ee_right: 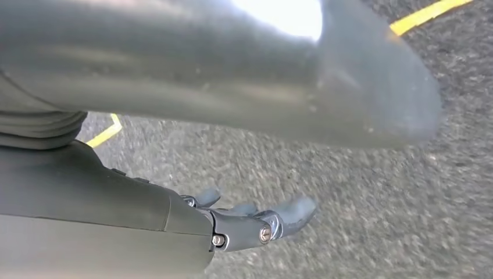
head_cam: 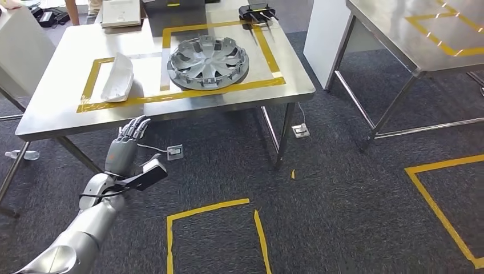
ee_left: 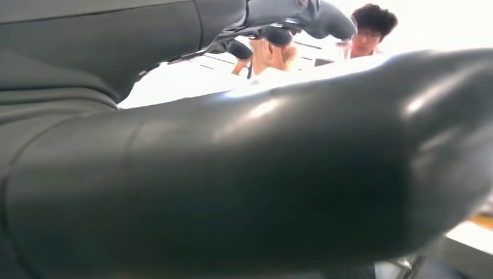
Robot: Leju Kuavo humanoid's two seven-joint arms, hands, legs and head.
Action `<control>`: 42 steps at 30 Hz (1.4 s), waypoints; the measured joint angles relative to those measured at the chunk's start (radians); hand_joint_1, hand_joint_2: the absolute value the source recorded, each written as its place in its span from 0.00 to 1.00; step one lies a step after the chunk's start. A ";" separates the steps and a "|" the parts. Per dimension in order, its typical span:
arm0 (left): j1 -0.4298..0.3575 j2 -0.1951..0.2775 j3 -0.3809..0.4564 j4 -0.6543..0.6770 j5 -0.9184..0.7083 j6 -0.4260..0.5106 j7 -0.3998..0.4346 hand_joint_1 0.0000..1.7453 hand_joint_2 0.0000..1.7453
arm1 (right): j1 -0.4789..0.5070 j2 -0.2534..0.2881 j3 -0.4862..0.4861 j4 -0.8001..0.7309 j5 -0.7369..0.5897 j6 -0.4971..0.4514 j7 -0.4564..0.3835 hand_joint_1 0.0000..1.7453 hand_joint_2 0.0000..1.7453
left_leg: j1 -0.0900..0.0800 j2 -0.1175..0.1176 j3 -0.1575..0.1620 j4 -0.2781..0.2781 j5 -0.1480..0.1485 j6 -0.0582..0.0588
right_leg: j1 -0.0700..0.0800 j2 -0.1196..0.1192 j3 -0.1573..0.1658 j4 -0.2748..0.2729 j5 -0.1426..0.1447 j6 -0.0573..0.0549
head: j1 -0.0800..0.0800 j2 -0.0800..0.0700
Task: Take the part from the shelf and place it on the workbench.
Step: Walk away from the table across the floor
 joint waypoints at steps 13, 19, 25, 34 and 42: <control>0.002 -0.001 0.000 -0.002 0.004 -0.017 0.012 0.00 0.00 | -0.004 0.000 -0.013 0.000 -0.006 -0.005 0.006 0.00 0.00 | 0.008 0.143 -0.150 0.007 0.134 0.005 | 0.004 -0.147 0.146 0.048 -0.163 0.023 | 0.010 0.000; 0.001 -0.001 0.000 -0.001 0.003 -0.020 0.016 0.00 0.00 | -0.003 0.001 -0.014 0.000 -0.006 -0.010 0.007 0.00 0.00 | 0.011 0.114 -0.177 0.060 0.078 -0.028 | 0.003 -0.123 0.126 -0.012 -0.118 -0.032 | 0.012 0.000; 0.009 0.007 0.000 0.003 0.001 -0.022 0.020 0.00 0.00 | -0.002 0.001 -0.014 0.000 -0.005 -0.011 0.007 0.00 0.00 | 0.015 0.070 -0.154 0.250 0.003 -0.036 | -0.001 -0.085 0.029 -0.011 -0.043 -0.029 | 0.010 0.000; 0.016 -0.003 0.000 -0.001 -0.014 -0.041 0.092 0.00 1.00 | 0.002 0.003 -0.020 0.000 -0.018 0.011 0.014 0.00 0.50 | 0.012 0.067 0.006 -0.014 0.010 0.018 | -0.005 -0.083 -0.028 0.047 -0.034 0.023 | 0.012 0.000; 0.084 -0.003 0.000 -0.018 0.056 -0.082 0.150 0.00 1.00 | 0.045 -0.003 0.031 0.000 -0.084 0.024 0.022 0.00 1.00 | 0.001 0.079 -0.044 -0.001 0.043 0.019 | 0.008 -0.100 0.054 0.095 -0.124 0.006 | 0.013 0.000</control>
